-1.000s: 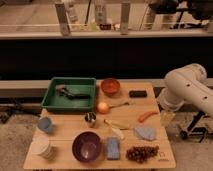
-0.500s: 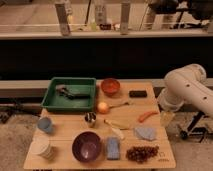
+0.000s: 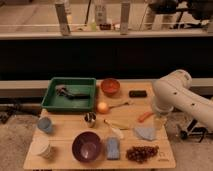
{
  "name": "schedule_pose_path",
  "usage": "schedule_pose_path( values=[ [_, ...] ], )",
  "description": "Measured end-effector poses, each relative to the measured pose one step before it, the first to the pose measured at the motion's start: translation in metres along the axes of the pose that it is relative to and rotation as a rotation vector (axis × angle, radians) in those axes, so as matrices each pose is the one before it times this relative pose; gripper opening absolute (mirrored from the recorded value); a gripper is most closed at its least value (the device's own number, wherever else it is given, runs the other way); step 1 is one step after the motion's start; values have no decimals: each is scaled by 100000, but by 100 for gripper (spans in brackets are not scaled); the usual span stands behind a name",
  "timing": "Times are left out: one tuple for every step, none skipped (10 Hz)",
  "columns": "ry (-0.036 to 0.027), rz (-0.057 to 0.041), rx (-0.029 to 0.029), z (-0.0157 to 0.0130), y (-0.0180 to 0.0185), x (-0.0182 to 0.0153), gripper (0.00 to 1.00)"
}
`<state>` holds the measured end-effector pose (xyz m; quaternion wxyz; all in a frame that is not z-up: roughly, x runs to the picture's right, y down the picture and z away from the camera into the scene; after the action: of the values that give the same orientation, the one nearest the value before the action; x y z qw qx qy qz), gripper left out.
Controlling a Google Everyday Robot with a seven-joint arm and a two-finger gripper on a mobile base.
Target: Place sponge in metal cup
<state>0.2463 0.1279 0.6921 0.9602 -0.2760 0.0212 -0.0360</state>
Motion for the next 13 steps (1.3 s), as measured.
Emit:
schedule_pose_path(
  values=[
    [143, -2310, 226, -15, 277, -1217, 80],
    [119, -1948, 199, -53, 71, -1177, 80],
    [81, -1546, 38, 39, 122, -876, 80],
    [511, -1845, -57, 50, 474, -520, 80],
    [-24, -784, -6, 51, 232, -264, 80],
    [211, -1299, -244, 158, 237, -329, 80],
    [68, -2164, -238, 146, 95, -744, 80],
    [117, -2523, -117, 89, -37, -1042, 80],
    [138, -2902, 16, 84, -121, -1130, 80],
    [442, -2339, -340, 181, 209, -598, 80],
    [382, -2846, -263, 176, 138, -875, 80],
    [96, -1872, -316, 241, 93, -588, 80],
    [86, -2568, -529, 550, 432, -593, 80]
  ],
)
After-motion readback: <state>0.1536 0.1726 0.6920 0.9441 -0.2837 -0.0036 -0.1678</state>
